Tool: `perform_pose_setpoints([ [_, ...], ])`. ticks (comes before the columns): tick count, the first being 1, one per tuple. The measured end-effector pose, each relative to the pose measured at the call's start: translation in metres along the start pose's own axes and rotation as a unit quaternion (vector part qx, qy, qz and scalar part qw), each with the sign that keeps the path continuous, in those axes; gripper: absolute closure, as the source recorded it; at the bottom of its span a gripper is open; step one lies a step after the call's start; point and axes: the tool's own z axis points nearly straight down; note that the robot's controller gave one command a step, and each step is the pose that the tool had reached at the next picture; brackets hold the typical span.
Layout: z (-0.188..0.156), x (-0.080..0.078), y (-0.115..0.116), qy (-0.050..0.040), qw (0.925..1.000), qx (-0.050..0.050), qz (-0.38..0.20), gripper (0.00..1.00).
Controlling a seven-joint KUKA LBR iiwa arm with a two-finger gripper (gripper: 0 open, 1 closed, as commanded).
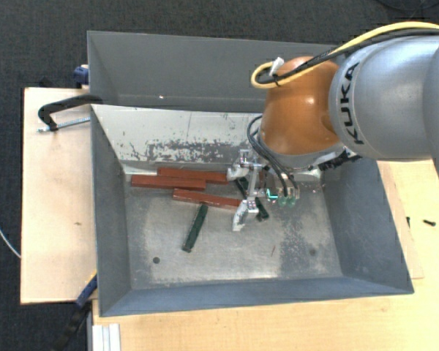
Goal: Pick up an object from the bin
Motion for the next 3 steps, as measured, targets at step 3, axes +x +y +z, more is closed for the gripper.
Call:
perform_pose_setpoints([
  [3, -0.076, -0.015, -0.032, -0.0023, 0.9970, 0.000, 0.077, 1.00],
])
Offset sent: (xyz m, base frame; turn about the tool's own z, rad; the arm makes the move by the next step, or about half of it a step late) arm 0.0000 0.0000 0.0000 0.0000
